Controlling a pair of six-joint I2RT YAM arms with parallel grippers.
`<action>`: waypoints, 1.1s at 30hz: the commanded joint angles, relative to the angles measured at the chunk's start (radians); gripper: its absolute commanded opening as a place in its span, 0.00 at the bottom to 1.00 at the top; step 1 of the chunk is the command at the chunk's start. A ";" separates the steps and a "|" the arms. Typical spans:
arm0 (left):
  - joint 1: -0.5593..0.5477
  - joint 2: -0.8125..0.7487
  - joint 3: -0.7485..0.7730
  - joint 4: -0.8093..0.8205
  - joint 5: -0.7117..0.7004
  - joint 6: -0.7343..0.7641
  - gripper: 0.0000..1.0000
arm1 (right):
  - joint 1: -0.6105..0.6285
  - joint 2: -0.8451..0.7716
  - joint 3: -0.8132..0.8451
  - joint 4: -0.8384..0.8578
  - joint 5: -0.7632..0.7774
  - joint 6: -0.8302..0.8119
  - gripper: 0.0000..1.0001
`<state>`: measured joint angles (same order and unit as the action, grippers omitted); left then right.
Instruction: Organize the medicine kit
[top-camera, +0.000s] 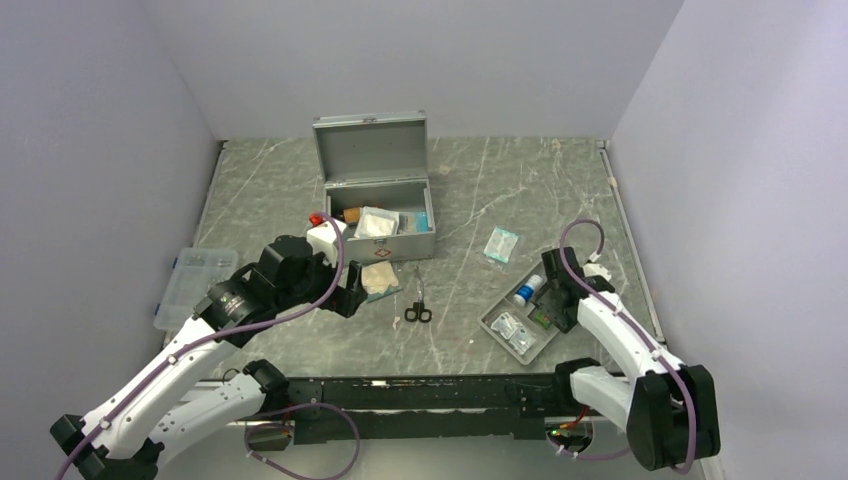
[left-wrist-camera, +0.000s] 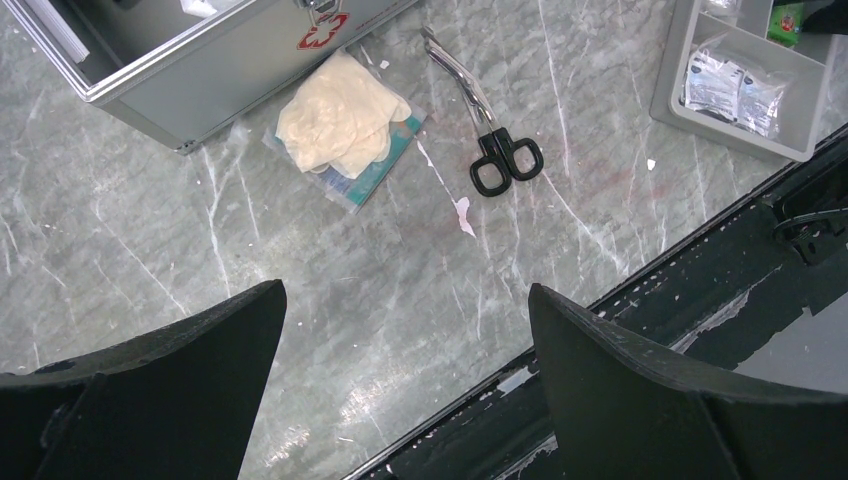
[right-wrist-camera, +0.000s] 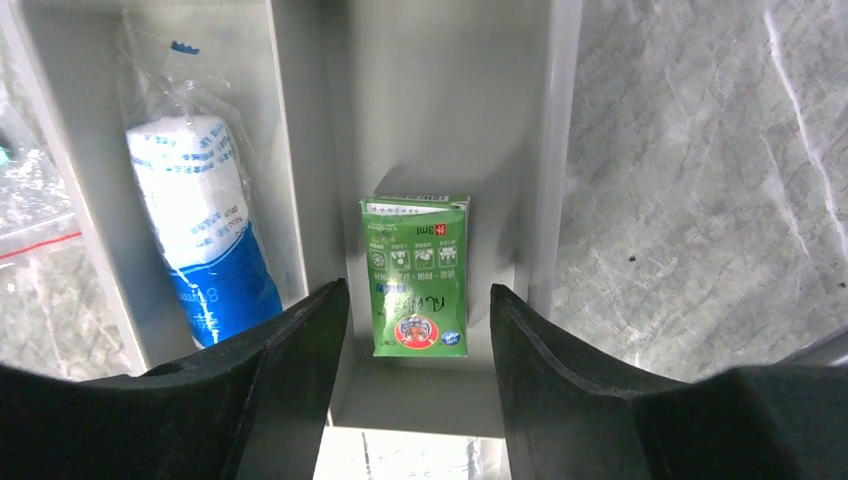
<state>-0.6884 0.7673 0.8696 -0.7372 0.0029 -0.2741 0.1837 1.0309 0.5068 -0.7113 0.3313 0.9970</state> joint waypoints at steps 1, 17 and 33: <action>0.004 -0.006 -0.002 0.036 0.008 0.013 0.99 | -0.003 -0.046 0.062 -0.028 0.016 -0.012 0.62; 0.019 0.019 -0.002 0.031 0.000 0.007 0.99 | 0.080 -0.062 0.394 -0.020 -0.027 -0.280 0.62; 0.056 0.026 0.003 0.009 -0.124 -0.018 0.99 | 0.653 0.346 0.547 0.207 0.021 -0.304 0.61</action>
<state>-0.6510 0.8139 0.8692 -0.7387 -0.0593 -0.2783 0.7586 1.2949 0.9867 -0.5896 0.3283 0.6994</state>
